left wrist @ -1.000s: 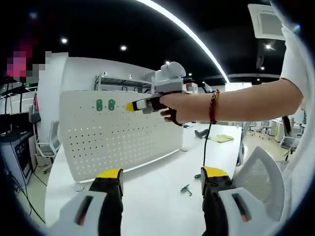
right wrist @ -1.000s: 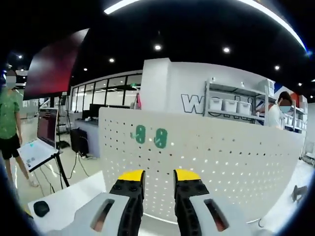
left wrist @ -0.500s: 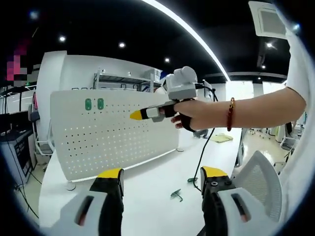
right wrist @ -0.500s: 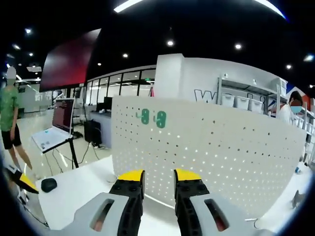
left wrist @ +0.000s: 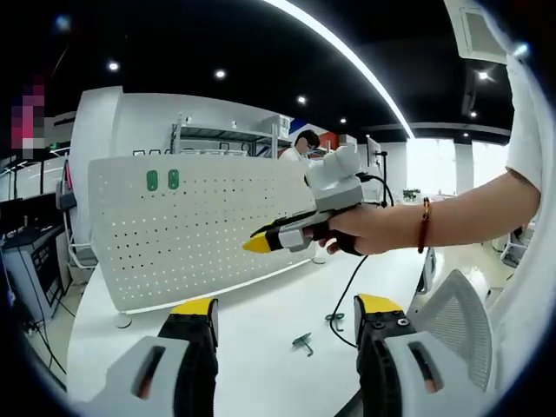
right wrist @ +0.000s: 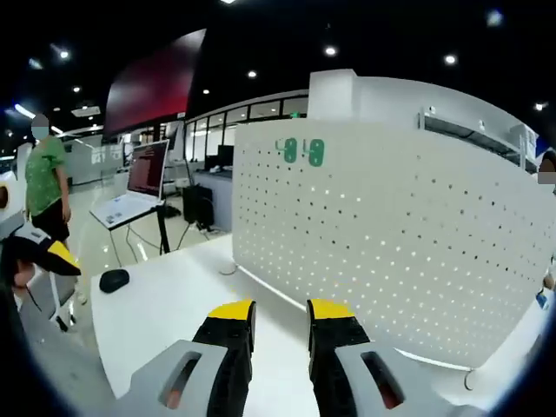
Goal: Insert the hook assembly into the mounting plate slot until the hook locks in place.
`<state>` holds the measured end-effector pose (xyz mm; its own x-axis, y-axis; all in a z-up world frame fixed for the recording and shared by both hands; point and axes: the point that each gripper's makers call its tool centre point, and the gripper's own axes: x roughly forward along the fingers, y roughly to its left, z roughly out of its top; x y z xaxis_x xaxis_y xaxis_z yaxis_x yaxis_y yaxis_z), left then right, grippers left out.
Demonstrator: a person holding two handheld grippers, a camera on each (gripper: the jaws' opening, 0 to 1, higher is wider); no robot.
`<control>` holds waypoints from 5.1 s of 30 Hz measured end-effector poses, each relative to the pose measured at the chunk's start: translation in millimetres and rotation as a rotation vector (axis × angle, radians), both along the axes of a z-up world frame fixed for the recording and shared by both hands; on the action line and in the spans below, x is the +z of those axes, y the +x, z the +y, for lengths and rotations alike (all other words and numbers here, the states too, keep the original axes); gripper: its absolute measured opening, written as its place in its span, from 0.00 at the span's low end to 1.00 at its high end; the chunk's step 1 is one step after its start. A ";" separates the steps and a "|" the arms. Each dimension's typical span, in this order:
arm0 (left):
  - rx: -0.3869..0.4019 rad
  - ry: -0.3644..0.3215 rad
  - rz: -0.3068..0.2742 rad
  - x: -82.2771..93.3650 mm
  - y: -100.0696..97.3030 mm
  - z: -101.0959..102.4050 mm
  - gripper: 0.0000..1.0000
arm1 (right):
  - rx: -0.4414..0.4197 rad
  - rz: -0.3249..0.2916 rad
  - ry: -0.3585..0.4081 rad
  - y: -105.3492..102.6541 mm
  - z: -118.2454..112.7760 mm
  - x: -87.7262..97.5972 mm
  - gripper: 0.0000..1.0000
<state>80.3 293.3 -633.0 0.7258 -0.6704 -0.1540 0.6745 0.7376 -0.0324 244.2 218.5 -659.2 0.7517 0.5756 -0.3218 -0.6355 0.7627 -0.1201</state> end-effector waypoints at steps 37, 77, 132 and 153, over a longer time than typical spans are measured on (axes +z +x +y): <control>-0.019 0.017 0.079 -16.0 -18.3 -46.9 0.64 | 0.314 0.457 -0.332 -79.6 -43.8 -165.5 0.21; 0.020 -0.016 0.116 -24.6 -10.9 -42.8 0.58 | 0.335 0.383 -0.414 -72.2 -42.1 -165.4 0.02; 0.008 -0.252 0.143 0.0 2.2 -38.5 0.50 | 0.164 0.055 0.039 -111.8 -3.7 1.4 0.02; -0.033 -0.541 0.219 20.2 13.4 -25.9 0.27 | 0.168 -0.005 0.129 -128.2 35.6 27.5 0.02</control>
<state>93.7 267.4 -612.9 0.6930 -0.7173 0.0729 0.6321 0.5558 -0.5399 116.0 254.0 -631.7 0.6433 0.7289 -0.2341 -0.7545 0.6556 -0.0318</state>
